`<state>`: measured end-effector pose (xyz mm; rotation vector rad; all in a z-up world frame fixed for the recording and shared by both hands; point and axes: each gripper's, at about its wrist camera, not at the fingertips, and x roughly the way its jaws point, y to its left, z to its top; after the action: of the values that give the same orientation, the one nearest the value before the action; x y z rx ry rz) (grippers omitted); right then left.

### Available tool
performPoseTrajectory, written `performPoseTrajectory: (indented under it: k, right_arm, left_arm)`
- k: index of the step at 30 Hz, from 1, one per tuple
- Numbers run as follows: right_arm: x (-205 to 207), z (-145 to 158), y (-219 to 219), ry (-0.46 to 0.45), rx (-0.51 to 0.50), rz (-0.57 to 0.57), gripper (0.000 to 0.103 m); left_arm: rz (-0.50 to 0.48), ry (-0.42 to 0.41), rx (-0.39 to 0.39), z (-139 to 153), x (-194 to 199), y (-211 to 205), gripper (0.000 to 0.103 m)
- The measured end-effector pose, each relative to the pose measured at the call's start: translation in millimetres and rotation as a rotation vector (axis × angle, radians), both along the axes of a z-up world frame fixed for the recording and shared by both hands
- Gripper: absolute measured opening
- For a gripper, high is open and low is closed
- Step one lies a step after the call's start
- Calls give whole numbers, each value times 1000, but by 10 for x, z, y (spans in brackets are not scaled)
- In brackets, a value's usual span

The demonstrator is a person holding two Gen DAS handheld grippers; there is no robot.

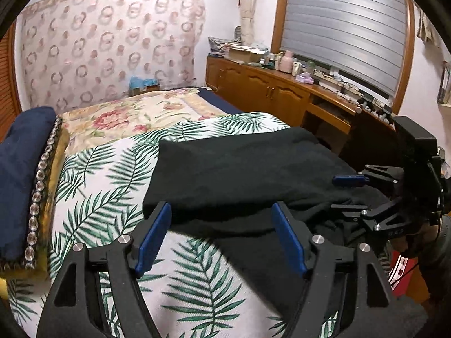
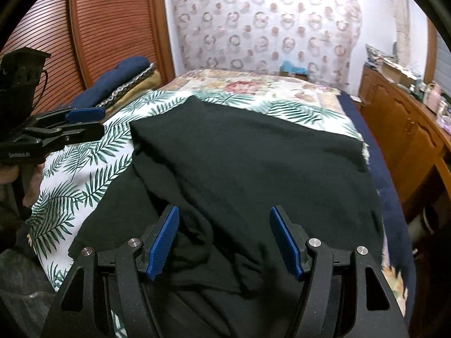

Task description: Fold small clothes

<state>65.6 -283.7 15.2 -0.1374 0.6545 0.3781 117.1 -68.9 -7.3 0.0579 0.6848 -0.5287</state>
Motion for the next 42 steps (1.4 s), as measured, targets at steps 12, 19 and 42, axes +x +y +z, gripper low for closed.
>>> performPoseTrajectory:
  k: [12, 19, 42]
  right_arm:
    - [151, -36, -88, 56, -27, 39, 60]
    - [109, -28, 42, 7, -66, 47, 13]
    - [-701, 297, -548, -78, -51, -113, 11]
  left_arm:
    - [21, -3, -5, -85, -39, 126, 74]
    - [26, -7, -9, -79, -41, 137, 75]
    - [-1, -37, -27, 11, -146, 23, 75]
